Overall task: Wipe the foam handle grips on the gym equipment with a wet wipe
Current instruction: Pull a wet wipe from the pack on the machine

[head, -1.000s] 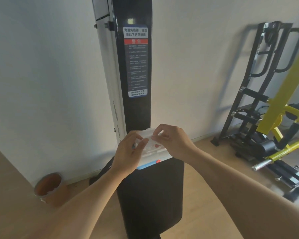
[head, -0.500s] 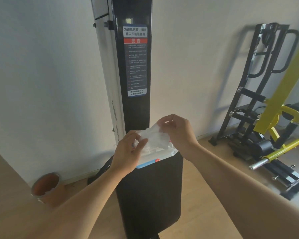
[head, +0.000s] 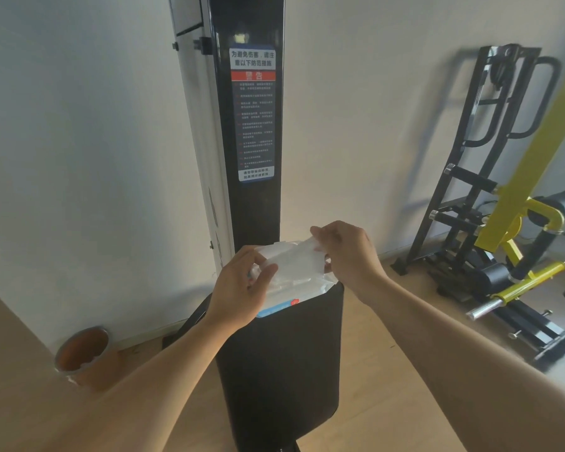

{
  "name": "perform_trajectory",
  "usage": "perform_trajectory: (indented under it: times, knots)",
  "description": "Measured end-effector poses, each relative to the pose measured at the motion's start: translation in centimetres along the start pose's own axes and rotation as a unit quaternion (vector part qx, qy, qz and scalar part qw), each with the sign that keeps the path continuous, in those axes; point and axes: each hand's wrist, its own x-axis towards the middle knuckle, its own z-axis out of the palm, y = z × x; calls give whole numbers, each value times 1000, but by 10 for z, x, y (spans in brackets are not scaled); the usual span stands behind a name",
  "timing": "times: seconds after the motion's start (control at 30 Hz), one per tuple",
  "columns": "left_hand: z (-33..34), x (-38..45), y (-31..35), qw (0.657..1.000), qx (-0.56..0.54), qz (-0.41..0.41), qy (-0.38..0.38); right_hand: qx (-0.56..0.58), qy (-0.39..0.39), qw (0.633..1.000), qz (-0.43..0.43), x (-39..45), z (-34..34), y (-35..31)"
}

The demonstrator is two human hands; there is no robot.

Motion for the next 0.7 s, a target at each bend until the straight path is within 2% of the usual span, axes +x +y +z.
perform_trajectory:
  times: [0.1, 0.2, 0.33, 0.4, 0.5, 0.7]
  knots:
    - [0, 0, 0, 1000, 7, 0, 3, -9, 21, 1000, 1, -3, 4, -2]
    - [0, -1, 1, 1000, 4, -17, 0, 39, 38, 998, 23, -2, 8, -1]
    - [1, -3, -1, 999, 8, -37, -14, 187, 185, 963, 59, 8, -7, -9]
    - [1, -5, -3, 999, -10, -38, -25, 220, 224, 947, 68, 13, -19, -11]
    - [-1, -5, -6, 998, -16, -34, -42, 224, 213, 947, 81, 14, -24, -9]
    - [-1, -3, 0, 996, 2, -44, -76, 150, 107, 980, 71, -1, -9, 9]
